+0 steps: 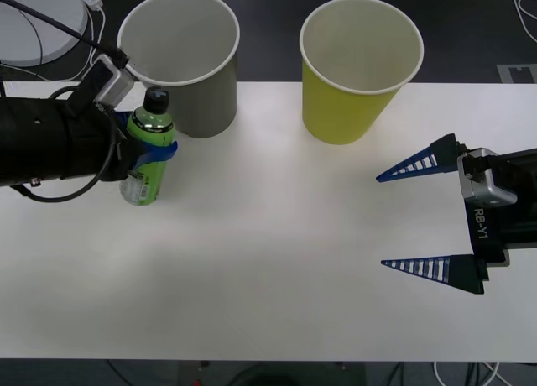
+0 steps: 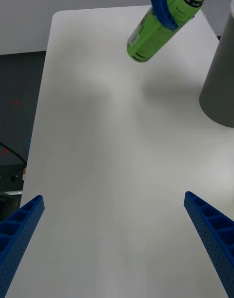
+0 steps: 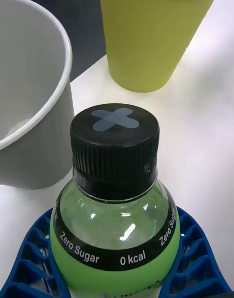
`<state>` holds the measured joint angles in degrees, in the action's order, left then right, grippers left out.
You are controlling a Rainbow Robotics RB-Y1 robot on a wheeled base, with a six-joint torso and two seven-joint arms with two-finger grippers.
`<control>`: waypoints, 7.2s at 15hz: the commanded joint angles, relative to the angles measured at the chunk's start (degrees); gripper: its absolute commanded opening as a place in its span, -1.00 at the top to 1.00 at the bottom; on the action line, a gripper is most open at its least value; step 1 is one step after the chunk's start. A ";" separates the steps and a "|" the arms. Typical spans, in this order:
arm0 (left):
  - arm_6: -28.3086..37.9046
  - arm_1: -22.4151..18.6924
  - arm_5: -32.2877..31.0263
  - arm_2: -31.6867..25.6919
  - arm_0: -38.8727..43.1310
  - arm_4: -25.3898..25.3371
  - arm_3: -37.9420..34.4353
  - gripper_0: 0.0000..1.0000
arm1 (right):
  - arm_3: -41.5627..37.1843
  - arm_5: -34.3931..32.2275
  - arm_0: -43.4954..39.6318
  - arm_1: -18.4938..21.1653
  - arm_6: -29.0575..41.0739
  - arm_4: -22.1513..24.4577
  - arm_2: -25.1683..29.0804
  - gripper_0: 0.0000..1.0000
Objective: Put the can into the green bin and the plastic bottle into the gray bin
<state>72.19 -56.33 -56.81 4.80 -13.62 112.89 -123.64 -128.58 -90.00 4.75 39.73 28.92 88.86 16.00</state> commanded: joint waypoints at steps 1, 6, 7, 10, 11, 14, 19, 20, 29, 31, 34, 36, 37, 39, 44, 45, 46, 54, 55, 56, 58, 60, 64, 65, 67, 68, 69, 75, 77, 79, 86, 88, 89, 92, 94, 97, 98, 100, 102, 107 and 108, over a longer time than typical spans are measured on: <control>2.52 -2.21 -0.23 -2.60 -0.01 -1.27 0.07 1.00 | 0.00 0.00 0.00 0.00 0.00 0.00 0.00 -1.00; 4.71 -4.85 -0.23 -5.41 0.08 -1.18 0.50 1.00 | 0.00 0.00 0.00 0.00 0.00 0.00 0.00 -1.00; 4.89 -5.29 -0.23 -5.77 -0.01 -1.27 0.59 1.00 | 0.00 0.00 0.00 0.00 0.00 0.00 0.00 -1.00; 6.38 -6.96 -0.23 -6.82 -0.01 -2.06 0.59 1.00 | 0.00 0.00 0.00 0.00 0.00 0.00 0.00 -1.00; 6.65 -7.31 -0.23 -7.26 -0.01 -2.68 0.86 1.00 | 0.00 0.00 0.00 0.00 0.00 0.00 0.00 -1.00; 6.65 -8.19 -0.31 -8.49 -0.01 -6.19 2.35 1.00 | 0.00 0.00 0.00 0.00 0.00 0.00 0.00 -1.00; 6.65 -14.25 -7.87 -10.07 -4.31 -9.01 3.67 1.00 | 0.00 0.00 0.00 0.00 0.00 0.00 0.00 -1.00; 6.65 -15.22 -9.37 -10.07 -5.54 -9.53 4.20 1.00 | 0.00 0.00 0.00 0.00 0.00 0.00 0.00 -1.00; 3.22 -20.49 -19.21 -9.90 -17.67 -18.06 12.98 1.00 | 0.00 0.00 0.00 0.00 0.00 0.00 0.00 -1.00; 3.22 -20.40 -20.88 -7.52 -21.36 -18.06 14.22 1.00 | 0.00 0.00 0.00 0.00 0.00 0.00 0.00 -1.00; 2.08 -20.23 -22.99 -0.32 -30.42 -17.80 17.82 1.00 | 0.00 0.00 0.00 0.00 0.00 0.00 0.00 -1.00; 1.99 -18.65 -23.61 4.87 -36.13 -16.74 20.46 1.00 | 0.00 0.00 0.00 0.00 0.00 0.00 0.00 -1.00; 1.90 -17.06 -24.84 6.80 -38.94 -15.77 21.86 1.00 | 0.00 0.00 0.00 0.00 0.00 0.00 0.00 -1.00; 1.37 -14.51 -26.68 8.12 -42.28 -14.72 24.50 1.00 | 0.00 0.00 0.00 0.00 0.00 0.00 0.00 -1.00; -0.38 -11.17 -26.77 15.59 -51.51 -13.66 31.88 1.00 | 0.00 0.00 0.00 0.00 0.00 0.00 0.00 -1.00; -0.47 -10.65 -26.77 17.88 -53.97 -13.49 33.46 1.00 | 0.00 0.00 0.00 0.00 0.00 0.00 0.00 -1.00; -0.56 -9.77 -26.68 19.81 -56.17 -13.40 35.31 1.00 | 0.00 0.00 0.00 0.00 0.00 0.00 0.00 -1.00; -1.26 -0.80 -23.96 20.43 -62.85 -10.94 46.82 1.00 | 0.00 0.00 0.00 0.00 0.00 0.00 0.00 -1.00; -1.88 0.25 -23.78 20.43 -63.55 -10.68 48.32 1.00 | 0.00 0.00 0.00 0.00 0.00 0.00 0.00 -1.00; -2.58 1.31 -23.61 20.43 -64.34 -10.32 49.90 1.00 | 0.00 0.00 0.00 0.00 0.00 0.00 0.00 -1.00; -3.55 3.42 -22.64 20.43 -65.13 -9.45 52.27 1.00 | 0.00 0.00 0.00 0.00 0.00 0.00 0.00 -1.00; -3.55 5.61 -21.76 20.43 -65.13 -6.99 52.62 1.00 | 0.00 0.00 0.00 0.00 0.00 0.00 0.00 -1.00; -3.11 8.78 -21.14 20.43 -65.13 -4.26 52.89 1.00 | 0.00 0.00 0.00 0.00 0.00 0.00 0.00 -1.00; -2.84 9.48 -20.71 20.43 -65.13 -3.65 52.98 1.00 | 0.00 0.00 0.00 0.00 0.00 0.00 0.00 -1.00; -2.84 10.53 -20.09 20.43 -65.13 -3.03 53.50 0.99 | 0.00 0.00 0.00 0.00 0.00 0.00 0.00 -1.00; -3.02 10.80 -20.09 20.43 -65.13 -2.68 53.50 0.74 | 0.00 0.00 0.00 0.00 0.00 0.00 0.00 -1.00; -3.46 10.97 -20.09 20.43 -65.13 -2.50 53.50 -0.24 | 0.00 0.00 0.00 0.00 0.00 0.00 0.00 -1.00; -4.25 11.06 -20.09 20.43 -65.13 -2.15 53.50 -1.00 | 0.00 0.00 0.00 0.00 0.00 0.00 0.00 -1.00; -4.16 11.15 -20.09 20.43 -65.13 -2.15 53.50 -1.00 | 0.00 0.00 0.00 0.00 0.00 0.00 0.00 -1.00; -4.25 11.06 -20.09 20.43 -65.13 -2.06 53.50 -1.00 | 0.00 0.00 0.00 0.00 0.00 0.00 0.00 -1.00; -4.25 11.06 -20.09 20.43 -65.13 -2.06 53.50 -1.00 | 0.00 0.00 0.00 0.00 0.00 0.00 0.00 -1.00; -4.60 10.45 -20.27 20.43 -64.87 -2.77 53.41 -1.00 | 0.00 0.00 0.00 0.00 0.00 0.00 0.00 -1.00; -4.95 9.92 -20.18 20.43 -64.61 -3.03 52.89 -1.00 | 0.00 0.00 0.00 0.00 0.00 0.00 0.00 -1.00; -2.40 7.28 -19.65 20.34 -60.74 -3.21 46.65 -1.00 | 0.00 0.00 0.00 0.00 0.00 0.00 0.00 -1.00; -0.56 4.73 -19.65 20.34 -58.19 -3.29 41.29 -1.00 | 0.00 0.00 0.00 0.00 0.00 0.00 0.00 -1.00; -0.21 0.95 -19.65 19.90 -55.38 -4.88 36.36 -1.00 | 0.00 0.00 0.00 0.00 0.00 0.00 0.00 -1.00; -0.21 -0.19 -19.65 19.28 -54.32 -5.49 35.05 -1.00 | 0.00 0.00 0.00 0.00 0.00 0.00 0.00 -1.00; -0.21 -1.95 -19.56 16.29 -50.54 -6.55 31.62 -1.00 | 0.00 0.00 0.00 0.00 0.00 0.00 0.00 -1.00; -0.21 -3.09 -19.47 12.52 -45.62 -7.34 27.57 -1.00 | 0.00 0.00 0.00 0.00 0.00 0.00 0.00 -1.00; -0.21 -7.66 -14.90 8.82 -35.95 -9.62 19.40 -1.00 | 0.00 0.00 0.00 0.00 0.00 0.00 0.00 -1.00; -0.21 -8.27 -13.41 7.77 -33.40 -10.32 17.73 -1.00 | 0.00 0.00 0.00 0.00 0.00 0.00 0.00 -1.00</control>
<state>71.98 -64.12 -71.30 13.26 -48.76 103.09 -104.75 -128.58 -90.00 4.75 39.73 28.92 88.86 16.00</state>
